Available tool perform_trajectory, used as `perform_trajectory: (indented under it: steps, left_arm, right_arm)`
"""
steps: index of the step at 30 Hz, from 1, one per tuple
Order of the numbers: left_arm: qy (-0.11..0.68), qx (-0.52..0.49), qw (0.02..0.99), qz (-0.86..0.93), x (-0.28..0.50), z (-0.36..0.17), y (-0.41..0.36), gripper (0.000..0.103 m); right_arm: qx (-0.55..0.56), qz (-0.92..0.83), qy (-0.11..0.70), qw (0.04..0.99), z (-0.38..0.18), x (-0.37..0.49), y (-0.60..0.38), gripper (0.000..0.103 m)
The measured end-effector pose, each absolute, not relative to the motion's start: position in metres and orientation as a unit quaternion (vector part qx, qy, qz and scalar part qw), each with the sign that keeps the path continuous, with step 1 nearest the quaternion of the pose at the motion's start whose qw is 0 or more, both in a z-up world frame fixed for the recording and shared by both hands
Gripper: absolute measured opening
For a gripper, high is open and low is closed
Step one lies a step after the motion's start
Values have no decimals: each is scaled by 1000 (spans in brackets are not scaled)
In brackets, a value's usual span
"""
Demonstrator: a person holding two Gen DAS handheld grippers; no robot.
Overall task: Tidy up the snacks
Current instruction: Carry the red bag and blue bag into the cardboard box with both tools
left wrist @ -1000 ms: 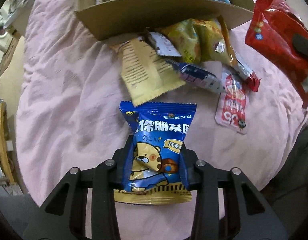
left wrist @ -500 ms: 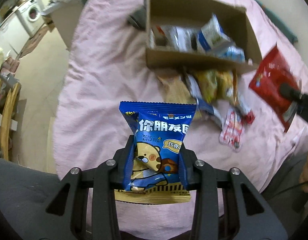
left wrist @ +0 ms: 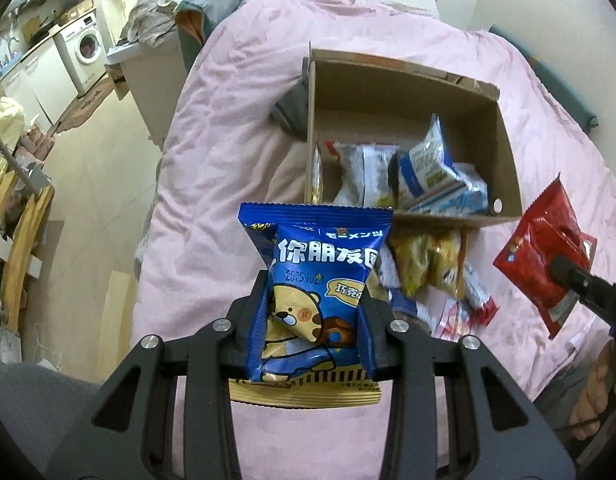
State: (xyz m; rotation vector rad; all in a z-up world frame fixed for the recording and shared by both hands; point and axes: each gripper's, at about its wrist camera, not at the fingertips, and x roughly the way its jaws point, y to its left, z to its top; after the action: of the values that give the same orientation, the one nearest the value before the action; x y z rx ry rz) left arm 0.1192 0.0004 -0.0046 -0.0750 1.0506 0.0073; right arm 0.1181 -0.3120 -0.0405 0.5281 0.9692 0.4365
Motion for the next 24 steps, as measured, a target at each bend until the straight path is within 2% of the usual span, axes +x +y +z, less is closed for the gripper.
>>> perform_trajectory:
  steps: [14, 24]
  left_arm:
    - [473, -29, 881, -3, 166, 10, -5, 33]
    - [462, -24, 887, -10, 206, 10, -15, 33]
  right_arm:
    - [263, 175, 396, 862, -15, 141, -329, 39]
    - [254, 158, 394, 869, -17, 179, -318, 39]
